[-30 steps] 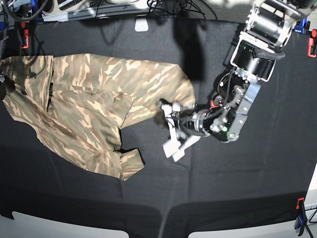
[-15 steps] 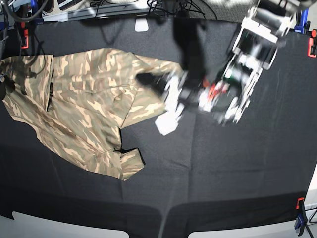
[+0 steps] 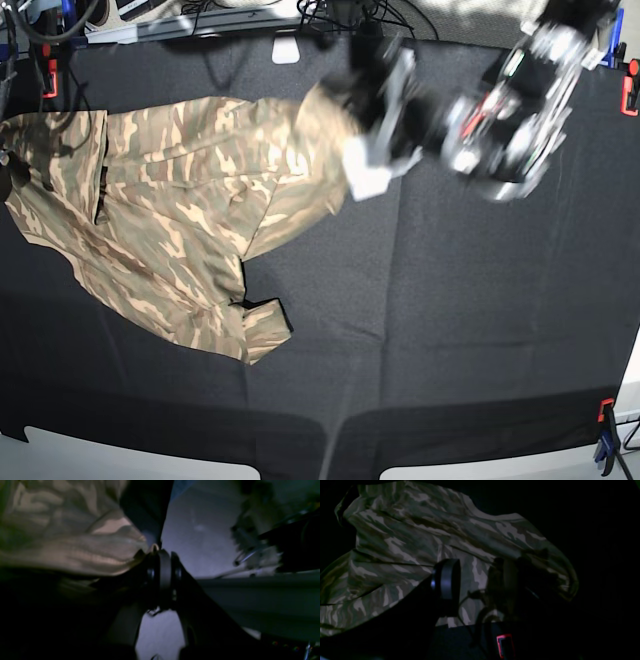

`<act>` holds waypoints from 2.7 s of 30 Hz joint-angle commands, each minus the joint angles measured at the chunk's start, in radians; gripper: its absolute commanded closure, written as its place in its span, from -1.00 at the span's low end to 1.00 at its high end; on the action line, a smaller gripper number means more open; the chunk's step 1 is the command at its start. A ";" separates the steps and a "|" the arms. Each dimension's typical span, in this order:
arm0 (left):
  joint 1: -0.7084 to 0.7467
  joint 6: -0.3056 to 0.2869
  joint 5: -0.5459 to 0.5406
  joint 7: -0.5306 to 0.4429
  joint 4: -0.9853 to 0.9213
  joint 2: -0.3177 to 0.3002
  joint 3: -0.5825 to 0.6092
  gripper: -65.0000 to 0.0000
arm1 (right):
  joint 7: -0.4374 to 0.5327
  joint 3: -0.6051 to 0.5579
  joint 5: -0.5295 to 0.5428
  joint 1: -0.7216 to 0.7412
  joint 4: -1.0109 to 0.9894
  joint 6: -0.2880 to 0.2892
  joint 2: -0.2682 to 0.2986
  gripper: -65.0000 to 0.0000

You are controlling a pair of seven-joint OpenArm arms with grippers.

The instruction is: Layout the t-shirt on the table in an organized manner, then fold the t-shirt properly

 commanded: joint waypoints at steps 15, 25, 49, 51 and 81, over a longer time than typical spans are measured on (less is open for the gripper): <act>0.047 0.158 0.379 -0.141 0.082 -0.249 -0.005 1.00 | 0.021 0.006 0.013 0.006 0.015 0.008 0.025 0.17; 0.145 0.170 0.388 -0.141 0.082 -0.372 -0.005 1.00 | 0.021 0.006 0.013 0.006 0.015 0.008 0.025 0.17; -0.190 0.517 0.808 -0.415 0.147 -0.142 -0.005 0.43 | 0.020 0.006 0.013 0.006 0.015 0.008 0.025 0.17; -0.209 0.492 0.750 -0.432 0.112 -0.070 -0.005 0.43 | 0.020 0.006 0.013 0.006 0.015 0.007 0.025 0.17; -0.455 0.154 0.597 -0.560 -0.804 0.374 -0.005 0.36 | 0.020 0.006 0.014 0.006 0.015 0.007 0.024 0.17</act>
